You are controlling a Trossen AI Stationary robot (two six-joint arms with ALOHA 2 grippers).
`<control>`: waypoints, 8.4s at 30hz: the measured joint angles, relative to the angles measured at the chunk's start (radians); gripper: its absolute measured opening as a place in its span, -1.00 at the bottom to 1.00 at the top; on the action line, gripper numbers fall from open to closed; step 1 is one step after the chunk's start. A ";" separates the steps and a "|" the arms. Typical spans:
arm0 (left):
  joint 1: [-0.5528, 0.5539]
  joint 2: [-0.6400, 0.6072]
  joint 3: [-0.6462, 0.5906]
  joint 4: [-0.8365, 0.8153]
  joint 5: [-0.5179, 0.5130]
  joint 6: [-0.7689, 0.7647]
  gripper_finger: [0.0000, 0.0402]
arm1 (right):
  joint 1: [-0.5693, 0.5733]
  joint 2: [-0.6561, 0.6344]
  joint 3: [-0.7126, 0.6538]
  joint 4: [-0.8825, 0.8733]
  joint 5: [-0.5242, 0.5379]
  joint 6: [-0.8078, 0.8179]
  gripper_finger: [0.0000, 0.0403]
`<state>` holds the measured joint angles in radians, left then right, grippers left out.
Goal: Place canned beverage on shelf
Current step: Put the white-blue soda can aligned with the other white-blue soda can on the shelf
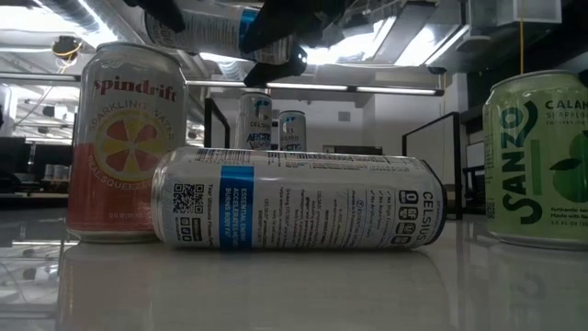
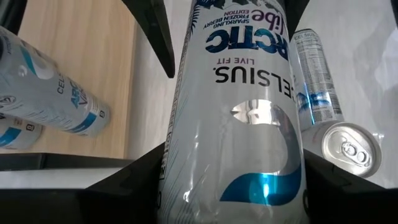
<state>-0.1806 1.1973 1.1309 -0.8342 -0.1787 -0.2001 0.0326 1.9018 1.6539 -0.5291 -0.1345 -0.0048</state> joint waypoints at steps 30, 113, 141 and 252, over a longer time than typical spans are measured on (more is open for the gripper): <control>0.000 -0.002 0.082 0.041 -0.045 0.029 0.21 | 0.000 -0.002 0.000 -0.049 0.041 0.000 0.86; -0.011 0.373 0.121 -0.325 0.115 0.517 0.38 | 0.000 -0.082 -0.001 -0.206 0.037 -0.055 0.86; -0.015 0.370 0.124 -0.337 0.085 0.368 0.77 | 0.000 -0.082 0.000 -0.207 0.037 -0.055 0.86; -0.142 0.224 -0.020 -0.134 -0.116 -0.895 0.72 | 0.000 -0.081 0.000 -0.229 0.055 -0.055 0.86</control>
<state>-0.3222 1.4212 1.1107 -0.9680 -0.2943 -1.0949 0.0322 1.8210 1.6539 -0.7584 -0.0792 -0.0597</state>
